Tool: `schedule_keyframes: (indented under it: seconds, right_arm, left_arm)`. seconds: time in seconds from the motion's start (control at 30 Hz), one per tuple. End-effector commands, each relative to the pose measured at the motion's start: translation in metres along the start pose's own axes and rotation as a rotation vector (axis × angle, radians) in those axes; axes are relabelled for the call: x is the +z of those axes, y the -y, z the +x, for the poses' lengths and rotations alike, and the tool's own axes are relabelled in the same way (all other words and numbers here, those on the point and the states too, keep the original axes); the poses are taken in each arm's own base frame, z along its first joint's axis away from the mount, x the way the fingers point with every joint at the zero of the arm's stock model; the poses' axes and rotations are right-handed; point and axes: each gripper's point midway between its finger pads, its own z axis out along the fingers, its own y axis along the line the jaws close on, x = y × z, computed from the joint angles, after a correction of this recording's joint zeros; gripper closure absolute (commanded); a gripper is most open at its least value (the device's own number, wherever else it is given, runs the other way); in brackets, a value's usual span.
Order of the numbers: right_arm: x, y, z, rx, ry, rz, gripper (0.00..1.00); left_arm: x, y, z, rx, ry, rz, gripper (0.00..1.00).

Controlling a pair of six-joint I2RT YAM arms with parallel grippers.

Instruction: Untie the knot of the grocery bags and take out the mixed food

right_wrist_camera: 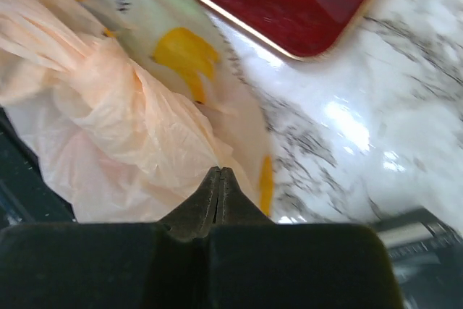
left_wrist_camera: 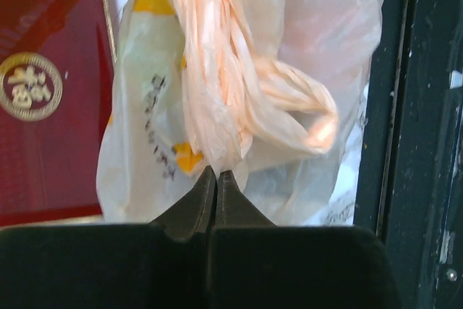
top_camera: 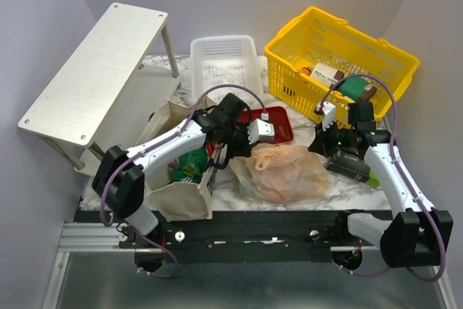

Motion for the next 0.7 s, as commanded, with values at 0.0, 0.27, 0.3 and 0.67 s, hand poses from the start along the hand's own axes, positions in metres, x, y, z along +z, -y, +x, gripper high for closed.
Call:
schedule_keyframes:
  seconds: [0.0, 0.27, 0.3, 0.67]
  right_arm:
    - [-0.023, 0.018, 0.024, 0.039, -0.067, 0.083, 1.00]
    - [-0.057, -0.021, -0.014, -0.124, 0.076, 0.015, 0.95]
    - [-0.064, -0.026, -0.024, -0.157, 0.104, 0.012, 0.89]
    - [-0.026, -0.051, -0.083, -0.149, 0.153, -0.178, 0.40]
  left_arm:
    - [-0.034, 0.000, 0.041, -0.001, -0.066, -0.068, 1.00]
    - [-0.061, 0.018, 0.005, 0.003, 0.072, -0.092, 0.84]
    - [-0.064, 0.017, -0.004, 0.001, 0.098, -0.099, 0.74]
    - [-0.048, 0.003, -0.055, -0.058, 0.184, -0.032, 0.38]
